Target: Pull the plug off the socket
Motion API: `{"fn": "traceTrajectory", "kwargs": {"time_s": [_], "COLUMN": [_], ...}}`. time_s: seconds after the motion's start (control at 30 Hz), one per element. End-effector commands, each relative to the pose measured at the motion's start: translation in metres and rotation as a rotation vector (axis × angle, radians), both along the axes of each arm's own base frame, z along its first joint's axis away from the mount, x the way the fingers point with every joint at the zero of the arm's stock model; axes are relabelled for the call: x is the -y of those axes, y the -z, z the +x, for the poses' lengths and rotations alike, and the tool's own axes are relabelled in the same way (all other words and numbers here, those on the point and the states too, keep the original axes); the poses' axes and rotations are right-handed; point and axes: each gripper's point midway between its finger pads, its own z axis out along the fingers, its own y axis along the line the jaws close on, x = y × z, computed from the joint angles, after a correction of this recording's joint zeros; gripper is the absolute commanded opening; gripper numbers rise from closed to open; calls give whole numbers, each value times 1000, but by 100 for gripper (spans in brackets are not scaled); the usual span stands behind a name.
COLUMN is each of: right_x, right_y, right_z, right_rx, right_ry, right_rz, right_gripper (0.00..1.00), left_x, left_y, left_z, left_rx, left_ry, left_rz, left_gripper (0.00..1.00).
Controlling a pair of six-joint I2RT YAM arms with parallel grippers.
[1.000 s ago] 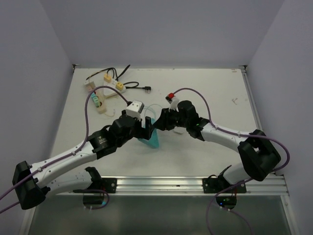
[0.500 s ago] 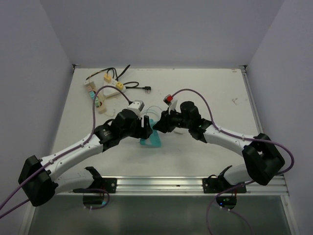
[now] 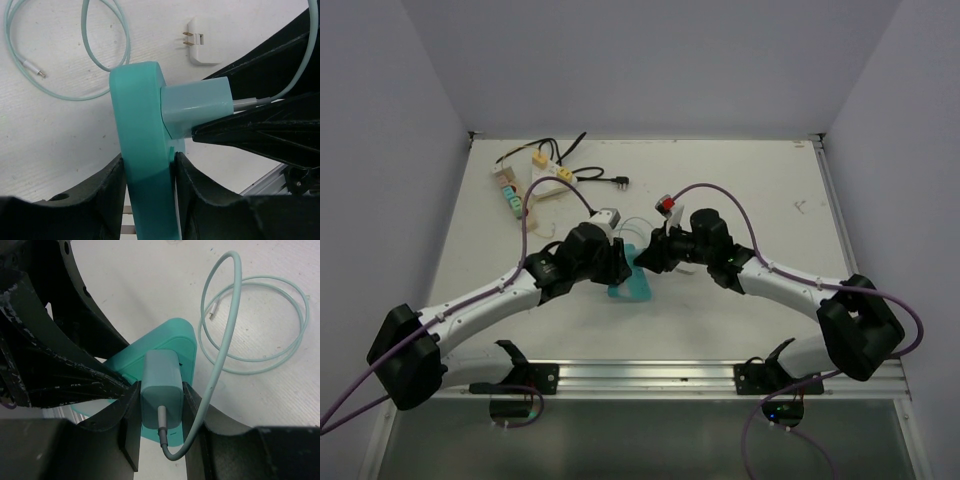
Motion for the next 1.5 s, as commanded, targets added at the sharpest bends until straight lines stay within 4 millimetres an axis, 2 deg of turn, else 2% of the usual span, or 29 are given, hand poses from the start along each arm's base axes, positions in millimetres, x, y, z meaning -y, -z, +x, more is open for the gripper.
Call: {"fn": "traceTrajectory", "kwargs": {"time_s": [0.0, 0.03, 0.07, 0.1, 0.13, 0.2, 0.47, 0.63, 0.87, 1.0, 1.03, 1.23, 1.27, 1.33, 1.37, 1.4, 1.43, 1.47], "right_x": [-9, -8, -8, -8, -8, -5, 12, 24, 39, 49, 52, 78, 89, 90, 98, 98, 96, 94], "right_y": [-42, -42, -42, -42, -42, -40, -34, -36, -41, -38, -36, -6, 0, 11, 20, 30, 36, 37], "right_z": [0, 0, -1, 0, -1, -1, -3, -5, -8, -3, -1, 28, 36, 40, 45, 45, 43, 46], "right_rx": [114, 114, 113, 113, 114, 113, 118, 123, 130, 130, 127, -33, -69, -148, -182, -221, -255, -262], "right_ry": [-36, -33, -35, -32, -35, -28, 7, 34, 73, 134, 150, 336, 374, 382, 404, 400, 387, 388], "right_rz": [103, 103, 100, 98, 95, 83, -6, -57, -109, -143, -154, -173, -163, -118, -115, -119, -118, -100], "right_gripper": [0, 0, 0, 0, 0, 0, 0, 0, 0, 0, 0, 0, 0, 0, 0, 0, 0, 0], "left_x": [7, 6, 5, 4, 1, -5, -57, -84, -107, -100, -95, -88, -87, -79, -76, -75, -67, -64], "left_y": [0, 3, 6, 7, 11, 15, 40, 46, 43, 26, 15, -28, -32, -45, -49, -49, -57, -59], "left_z": [5, 5, 6, 6, 8, 10, 23, 28, 34, 40, 41, 39, 38, 35, 34, 29, 30, 28], "left_rx": [9, 8, 5, 6, 9, 11, 35, 21, 21, 62, 88, 182, 197, 248, 266, 285, 310, 322], "left_ry": [-1, -2, -5, -6, -22, -43, -234, -328, -397, -381, -368, -327, -318, -279, -261, -244, -217, -204], "left_rz": [-32, -24, -16, -9, 9, 34, 267, 379, 440, 379, 337, 217, 197, 117, 87, 60, 5, -18], "left_gripper": [41, 38, 28, 23, 9, 0, 0, 0, 0, 0, 0, 0, 0, 0, 0, 0, 0, 0]}}
